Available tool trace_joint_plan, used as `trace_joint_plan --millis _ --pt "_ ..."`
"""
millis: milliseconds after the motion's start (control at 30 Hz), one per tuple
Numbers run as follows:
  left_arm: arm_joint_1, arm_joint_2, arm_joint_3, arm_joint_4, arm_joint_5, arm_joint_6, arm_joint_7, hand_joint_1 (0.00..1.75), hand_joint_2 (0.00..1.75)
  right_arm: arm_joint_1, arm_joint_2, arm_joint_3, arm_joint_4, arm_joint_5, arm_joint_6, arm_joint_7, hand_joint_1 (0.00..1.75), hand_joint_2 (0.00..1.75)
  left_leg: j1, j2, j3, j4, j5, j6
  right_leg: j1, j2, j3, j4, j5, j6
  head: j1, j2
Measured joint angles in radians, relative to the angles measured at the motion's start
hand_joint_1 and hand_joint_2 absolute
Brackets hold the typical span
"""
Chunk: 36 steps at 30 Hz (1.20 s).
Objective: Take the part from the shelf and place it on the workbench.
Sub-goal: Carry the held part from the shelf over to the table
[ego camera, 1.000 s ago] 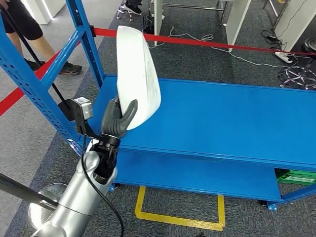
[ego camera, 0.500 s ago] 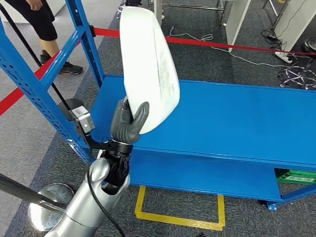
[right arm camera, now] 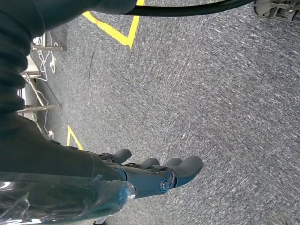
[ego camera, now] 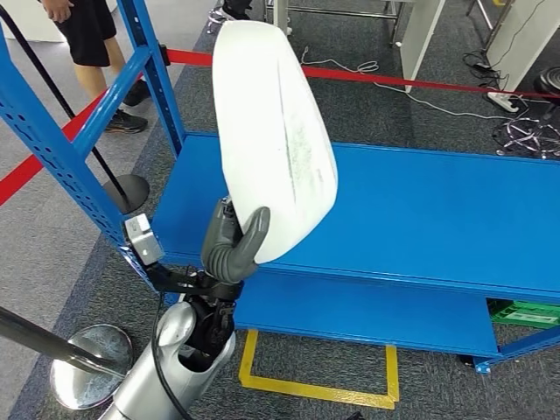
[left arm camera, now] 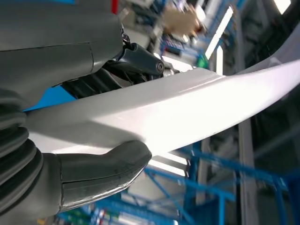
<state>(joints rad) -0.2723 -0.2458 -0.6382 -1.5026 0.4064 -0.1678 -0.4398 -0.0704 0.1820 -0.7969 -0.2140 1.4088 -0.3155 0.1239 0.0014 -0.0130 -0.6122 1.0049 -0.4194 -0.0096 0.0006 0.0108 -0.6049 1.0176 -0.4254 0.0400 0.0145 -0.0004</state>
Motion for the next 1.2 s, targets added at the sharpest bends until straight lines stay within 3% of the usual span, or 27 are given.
trace_joint_plan --millis 133,267,433,1200 --pt "0.031 0.033 -0.010 -0.047 -0.087 -0.095 -0.096 1.64 1.75 0.001 0.000 -0.010 0.000 -0.026 0.002 -0.083 0.00 1.75 0.000 0.000 0.000 0.000 0.000 0.000 0.000 0.000 0.000 0.000 0.000 0.000 0.000 0.000" --pt "0.081 0.070 -0.011 -0.082 -0.177 -0.120 -0.168 1.64 1.75 0.002 0.000 -0.025 0.000 -0.050 0.012 -0.233 0.00 1.75 0.000 0.000 0.000 0.000 -0.001 -0.001 0.000 0.000 0.000 0.000 -0.001 -0.001 0.000 0.000" --pt "0.116 0.094 -0.003 -0.101 -0.199 -0.145 -0.206 1.64 1.75 0.002 0.000 -0.039 0.000 -0.076 0.042 -0.338 0.00 1.75 0.000 0.000 0.000 0.000 -0.001 -0.001 0.000 0.000 0.000 0.000 -0.002 0.000 0.000 0.000" --pt "0.190 0.137 0.025 -0.145 -0.316 -0.184 -0.258 1.64 1.75 -0.003 0.000 -0.074 0.000 -0.100 0.041 -0.364 0.00 1.75 0.000 0.000 0.000 0.000 -0.001 -0.001 0.000 0.000 0.000 0.000 -0.002 0.000 0.000 0.000"
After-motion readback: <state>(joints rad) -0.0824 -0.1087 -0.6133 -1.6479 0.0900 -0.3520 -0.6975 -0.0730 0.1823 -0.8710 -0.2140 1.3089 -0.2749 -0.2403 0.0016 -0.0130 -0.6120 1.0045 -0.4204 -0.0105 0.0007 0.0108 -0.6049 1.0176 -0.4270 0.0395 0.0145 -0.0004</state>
